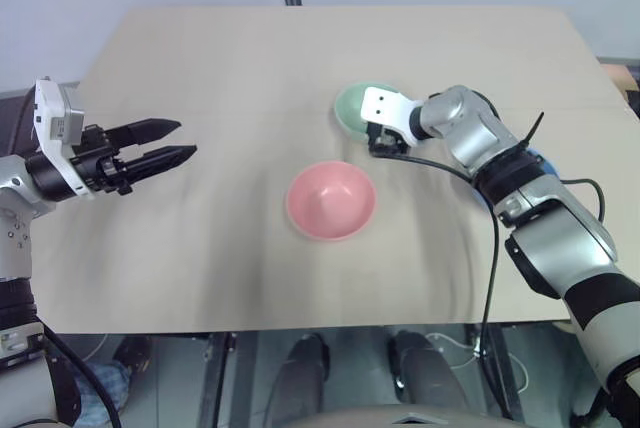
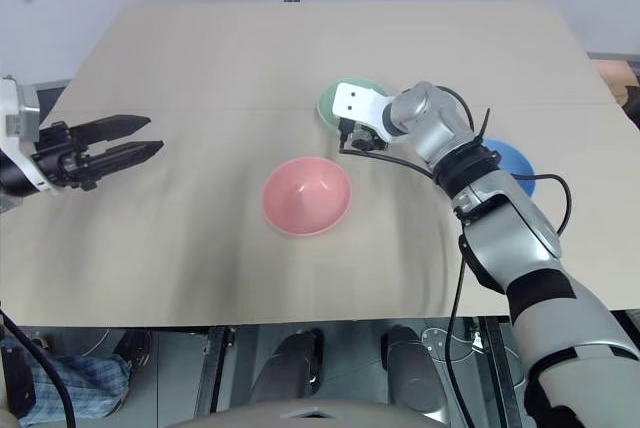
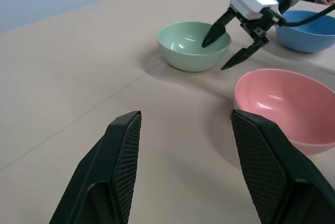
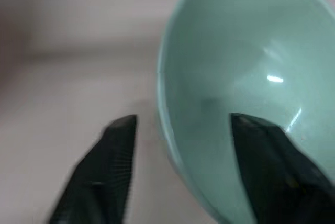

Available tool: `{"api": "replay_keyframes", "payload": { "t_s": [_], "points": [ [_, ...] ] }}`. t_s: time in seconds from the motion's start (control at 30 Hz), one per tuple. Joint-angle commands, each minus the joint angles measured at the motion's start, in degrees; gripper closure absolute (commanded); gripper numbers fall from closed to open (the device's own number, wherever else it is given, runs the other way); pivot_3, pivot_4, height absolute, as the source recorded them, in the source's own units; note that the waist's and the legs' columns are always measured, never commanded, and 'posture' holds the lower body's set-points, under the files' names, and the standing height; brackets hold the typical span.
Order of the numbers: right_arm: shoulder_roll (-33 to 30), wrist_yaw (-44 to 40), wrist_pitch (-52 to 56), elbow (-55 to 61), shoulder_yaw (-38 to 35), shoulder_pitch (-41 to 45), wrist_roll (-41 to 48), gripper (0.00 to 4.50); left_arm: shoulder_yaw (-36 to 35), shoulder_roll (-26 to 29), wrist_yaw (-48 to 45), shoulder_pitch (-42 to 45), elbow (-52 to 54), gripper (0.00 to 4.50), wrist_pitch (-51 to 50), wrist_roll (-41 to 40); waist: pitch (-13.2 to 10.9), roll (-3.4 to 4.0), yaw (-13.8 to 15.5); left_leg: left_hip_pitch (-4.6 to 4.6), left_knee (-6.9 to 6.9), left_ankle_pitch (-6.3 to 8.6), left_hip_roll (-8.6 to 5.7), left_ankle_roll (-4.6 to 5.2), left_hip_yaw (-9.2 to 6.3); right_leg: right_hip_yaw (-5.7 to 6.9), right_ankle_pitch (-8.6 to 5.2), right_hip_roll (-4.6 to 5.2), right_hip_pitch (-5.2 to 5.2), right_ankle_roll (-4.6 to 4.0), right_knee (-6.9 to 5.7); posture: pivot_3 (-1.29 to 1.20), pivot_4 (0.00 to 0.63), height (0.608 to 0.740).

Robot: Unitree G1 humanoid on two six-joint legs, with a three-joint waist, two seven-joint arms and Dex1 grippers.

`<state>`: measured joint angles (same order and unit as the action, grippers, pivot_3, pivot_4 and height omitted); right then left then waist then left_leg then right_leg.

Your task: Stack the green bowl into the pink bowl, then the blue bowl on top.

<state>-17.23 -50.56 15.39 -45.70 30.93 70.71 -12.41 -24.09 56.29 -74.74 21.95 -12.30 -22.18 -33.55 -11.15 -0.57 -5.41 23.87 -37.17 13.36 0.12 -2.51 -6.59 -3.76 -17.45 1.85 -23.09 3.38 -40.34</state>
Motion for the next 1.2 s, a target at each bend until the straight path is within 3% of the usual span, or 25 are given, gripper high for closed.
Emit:
{"api": "replay_keyframes", "payload": {
  "t_s": [0.03, 0.13, 0.37, 0.5, 0.77, 0.93, 1.2],
  "points": [
    [0.7, -1.16, -1.69, 0.53, -1.12, 1.69, -0.97, 3.22, -0.62, 1.36, -0.3, 0.55, 0.38, 1.61, 0.84, -0.01, 0.0, 0.0, -0.2, -0.01, -0.01, 0.0, 0.0, 0.0, 0.0, 0.0, 0.0, 0.0, 0.0, 0.0, -0.02, 0.0, 0.15, 0.74],
    [0.88, -2.01, -1.81, 1.36, -1.69, 1.15, -1.33, 4.48, -0.57, 1.2, -0.31, 0.33, 0.64, 1.61, 0.75, 0.0, 0.0, 0.0, -0.5, -0.03, -0.02, -0.02, 0.0, -0.03, 0.02, -0.03, 0.0, -0.01, -0.05, 0.0, -0.17, 0.0, 0.15, 0.74],
    [0.58, -5.42, -1.29, 4.08, -2.3, -0.12, -1.06, 4.48, 1.28, 0.88, -1.24, 0.89, -0.95, 1.61, 1.7, 1.25, 0.0, 0.0, -0.67, -0.07, -0.04, 0.01, 0.01, 0.03, 0.02, -0.04, -0.01, -0.03, -0.12, -0.01, -0.39, 0.0, 0.15, 0.74],
    [-0.8, -8.55, 1.51, 11.47, -4.19, -0.88, 0.89, 4.48, 1.91, 0.68, -1.39, 1.57, -1.52, 1.61, 1.94, 1.22, -0.01, 0.01, -0.75, -0.06, -0.04, 0.01, 0.01, 0.03, 0.01, -0.03, -0.01, -0.04, -0.13, -0.01, -0.4, 0.0, 0.15, 0.74],
    [-3.3, -16.25, 20.06, 41.8, -9.28, -1.85, 9.61, 4.48, 3.17, 0.35, -1.99, 2.09, -2.54, 1.61, 2.75, 2.08, 0.0, 0.0, -0.66, -0.02, -0.03, 0.02, 0.04, 0.05, 0.04, -0.02, -0.01, -0.02, -0.26, -0.01, -0.46, 0.0, 0.15, 0.74],
    [-4.54, -17.01, 34.78, 60.96, -5.96, -5.18, 14.0, 4.48, 4.39, 0.27, -2.65, 3.24, -4.2, 1.61, 3.54, 2.66, 0.02, -0.03, -0.28, 0.0, -0.04, 0.05, 0.05, 0.09, 0.03, -0.02, -0.01, -0.02, -0.28, -0.01, -0.48, 0.0, 0.15, 0.74],
    [-3.55, -11.77, 45.32, 68.08, -1.32, -7.57, 17.31, 4.48, 7.03, -0.01, -4.36, 6.5, -7.69, 1.61, 5.18, 4.35, 0.03, -0.04, -0.02, 0.0, -0.13, 0.05, 0.02, 0.1, 0.03, 0.0, 0.0, 0.0, -0.28, -0.01, -0.56, 0.0, 0.15, 0.74]
  ]
}}
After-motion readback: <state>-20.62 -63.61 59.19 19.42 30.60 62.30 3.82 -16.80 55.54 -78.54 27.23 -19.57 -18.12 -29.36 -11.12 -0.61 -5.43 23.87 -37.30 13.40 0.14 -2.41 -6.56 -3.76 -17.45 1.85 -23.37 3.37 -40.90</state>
